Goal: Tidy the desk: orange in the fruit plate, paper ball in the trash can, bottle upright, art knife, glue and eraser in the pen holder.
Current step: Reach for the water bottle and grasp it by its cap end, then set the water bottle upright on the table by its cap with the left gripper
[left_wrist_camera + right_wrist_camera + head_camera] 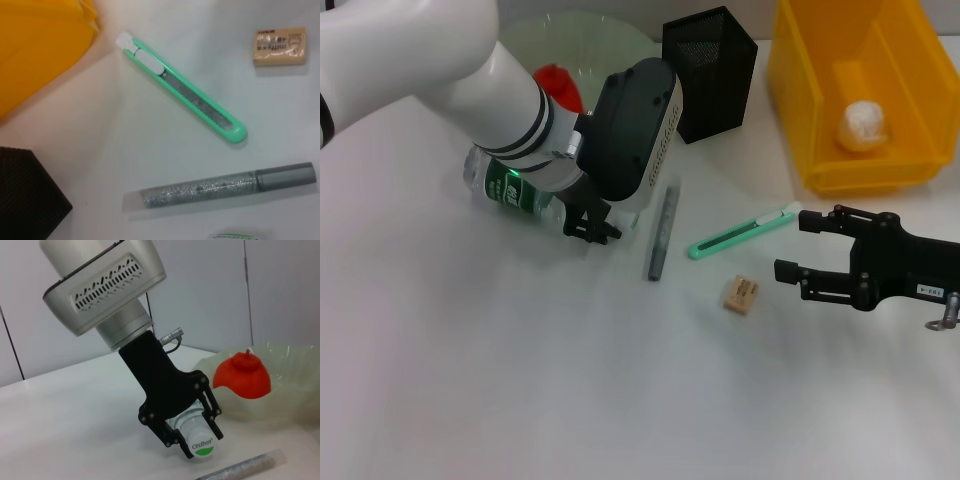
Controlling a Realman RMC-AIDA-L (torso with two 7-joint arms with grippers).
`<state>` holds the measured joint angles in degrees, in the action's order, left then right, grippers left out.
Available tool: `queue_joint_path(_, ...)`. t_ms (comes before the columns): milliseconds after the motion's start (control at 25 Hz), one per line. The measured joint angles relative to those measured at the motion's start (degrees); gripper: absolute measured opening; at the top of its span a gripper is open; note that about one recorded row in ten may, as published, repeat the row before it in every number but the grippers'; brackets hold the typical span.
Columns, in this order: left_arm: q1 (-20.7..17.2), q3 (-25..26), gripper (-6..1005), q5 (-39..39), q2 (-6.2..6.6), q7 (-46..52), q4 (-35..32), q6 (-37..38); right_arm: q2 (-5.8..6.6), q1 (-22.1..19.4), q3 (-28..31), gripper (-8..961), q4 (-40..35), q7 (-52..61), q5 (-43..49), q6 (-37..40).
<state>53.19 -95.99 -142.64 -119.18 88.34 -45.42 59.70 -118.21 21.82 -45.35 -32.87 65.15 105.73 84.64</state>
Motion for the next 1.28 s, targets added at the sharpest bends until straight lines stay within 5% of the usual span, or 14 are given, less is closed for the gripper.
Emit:
queue_joint_path(680,-0.65,1.69,450,0.55,-0.01,3.86,-5.09,5.16,0.16,0.49,0.1,786,-0.26,0.61,-0.03,0.01)
queue_joint_path(1200,-0.38,19.26,449,3.85,0.35,5.53,-9.81,17.93,0.28,0.86,0.52,785,-0.16,1.31,-0.1,0.36)
queue_joint_path(1280,-0.11,25.16,449,4.06,0.45,5.53,-9.8,20.24,0.32,0.9,0.52,785,-0.1,1.31,-0.09,0.56)
